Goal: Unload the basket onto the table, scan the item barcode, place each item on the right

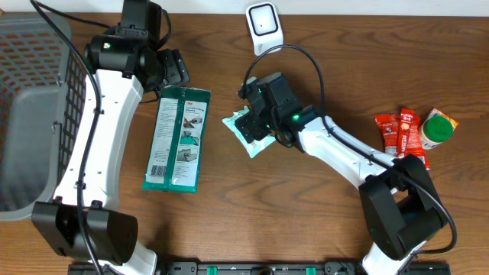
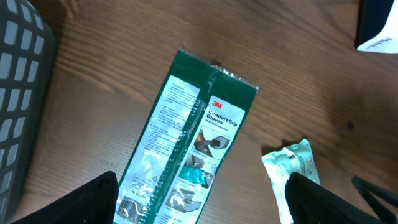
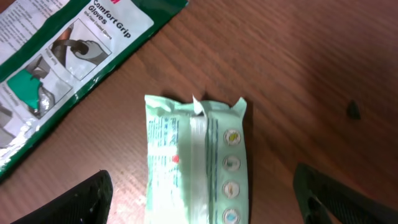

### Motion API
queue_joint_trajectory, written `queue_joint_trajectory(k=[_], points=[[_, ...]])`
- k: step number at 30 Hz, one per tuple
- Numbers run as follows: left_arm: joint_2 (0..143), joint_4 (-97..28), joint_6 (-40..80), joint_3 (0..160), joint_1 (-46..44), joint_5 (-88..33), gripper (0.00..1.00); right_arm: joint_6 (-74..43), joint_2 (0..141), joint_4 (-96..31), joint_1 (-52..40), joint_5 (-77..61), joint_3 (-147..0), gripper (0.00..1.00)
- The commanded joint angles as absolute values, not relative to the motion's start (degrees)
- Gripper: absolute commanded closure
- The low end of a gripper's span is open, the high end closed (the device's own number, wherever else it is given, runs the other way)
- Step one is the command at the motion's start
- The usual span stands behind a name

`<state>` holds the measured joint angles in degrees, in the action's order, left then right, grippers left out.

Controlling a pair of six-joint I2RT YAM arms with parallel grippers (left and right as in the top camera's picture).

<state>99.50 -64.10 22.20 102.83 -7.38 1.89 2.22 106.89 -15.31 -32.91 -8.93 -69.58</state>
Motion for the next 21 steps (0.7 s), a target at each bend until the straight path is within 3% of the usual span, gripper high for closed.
queue_joint_trajectory(k=[1, 4, 8, 14, 15, 16, 17, 21], points=[[99.0, -64.2, 21.4, 103.1, -7.2, 2.6, 0.14, 6.1, 110.8, -13.7, -33.0, -8.4, -69.6, 0.11], [99.0, -64.2, 21.5, 103.1, -7.2, 2.6, 0.14, 6.1, 113.2, -12.6, -33.0, -9.7, -69.6, 0.11], [99.0, -64.2, 21.4, 103.1, -7.2, 2.6, 0.14, 6.1, 114.2, -12.2, -32.9, -10.2, -69.6, 0.20], [99.0, -64.2, 21.5, 103.1, -7.2, 2.6, 0.14, 4.5, 114.2, -12.8, -29.6, -18.6, -70.2, 0.18], [99.0, -64.2, 21.5, 103.1, -7.2, 2.6, 0.14, 3.8, 114.2, -13.4, -28.4, -22.0, -70.7, 0.21], [99.0, -64.2, 21.5, 103.1, -7.2, 2.6, 0.14, 1.3, 114.2, -14.1, -26.8, -23.0, -70.9, 0.31], [99.0, -64.2, 21.4, 103.1, -7.2, 2.6, 0.14, 0.1, 114.2, -14.6, -25.8, -23.0, -70.9, 0.33], [99.0, -64.2, 21.4, 103.1, -7.2, 2.6, 0.14, 0.1, 114.4, -16.1, -24.9, -22.8, -70.9, 0.27]])
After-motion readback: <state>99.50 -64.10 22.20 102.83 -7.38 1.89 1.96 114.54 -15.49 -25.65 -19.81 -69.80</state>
